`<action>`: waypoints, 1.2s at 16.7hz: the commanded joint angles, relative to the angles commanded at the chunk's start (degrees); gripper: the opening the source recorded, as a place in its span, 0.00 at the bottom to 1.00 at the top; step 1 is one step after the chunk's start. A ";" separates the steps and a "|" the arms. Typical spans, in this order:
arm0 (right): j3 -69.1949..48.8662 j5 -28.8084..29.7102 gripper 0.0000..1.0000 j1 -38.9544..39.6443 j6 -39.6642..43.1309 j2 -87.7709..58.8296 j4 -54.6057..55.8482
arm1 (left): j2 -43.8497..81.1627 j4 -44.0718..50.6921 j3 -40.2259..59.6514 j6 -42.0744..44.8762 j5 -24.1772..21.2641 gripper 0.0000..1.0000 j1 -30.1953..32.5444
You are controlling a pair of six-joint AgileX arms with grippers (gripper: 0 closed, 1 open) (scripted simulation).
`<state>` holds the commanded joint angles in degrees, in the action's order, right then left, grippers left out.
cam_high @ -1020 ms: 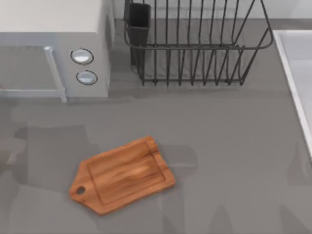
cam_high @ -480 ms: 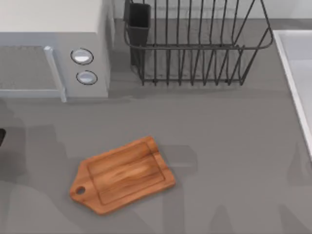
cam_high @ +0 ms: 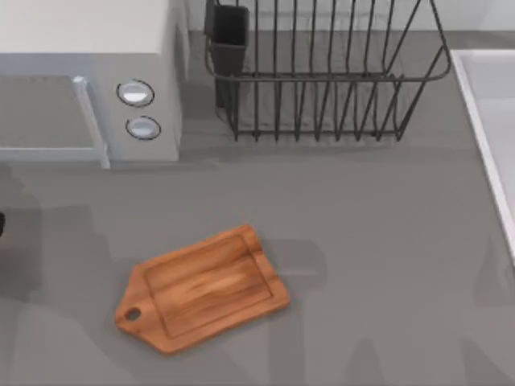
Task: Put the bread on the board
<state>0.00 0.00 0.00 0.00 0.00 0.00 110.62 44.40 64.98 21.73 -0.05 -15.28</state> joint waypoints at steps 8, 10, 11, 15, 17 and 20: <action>0.00 0.00 1.00 0.00 0.00 0.00 0.00 | 0.00 0.00 0.00 0.00 0.00 0.10 0.00; 0.00 0.00 1.00 0.00 0.00 0.00 0.00 | 0.00 0.00 0.00 0.00 0.00 0.00 0.00; 0.00 0.00 1.00 0.00 0.00 0.00 0.00 | 0.00 0.00 0.00 0.00 0.00 0.00 0.00; 0.00 0.00 1.00 0.00 0.00 0.00 0.00 | 0.00 0.00 0.00 0.00 0.00 0.00 0.00; 0.00 0.00 1.00 0.00 0.00 0.00 0.00 | 0.00 0.00 0.00 0.00 0.00 0.00 0.00; 0.00 0.00 1.00 0.00 0.00 0.00 0.00 | -0.54 0.75 0.38 0.00 0.08 0.00 -0.27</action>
<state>0.00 0.00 0.00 0.00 0.00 0.00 110.08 45.15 65.37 21.73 0.03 -15.55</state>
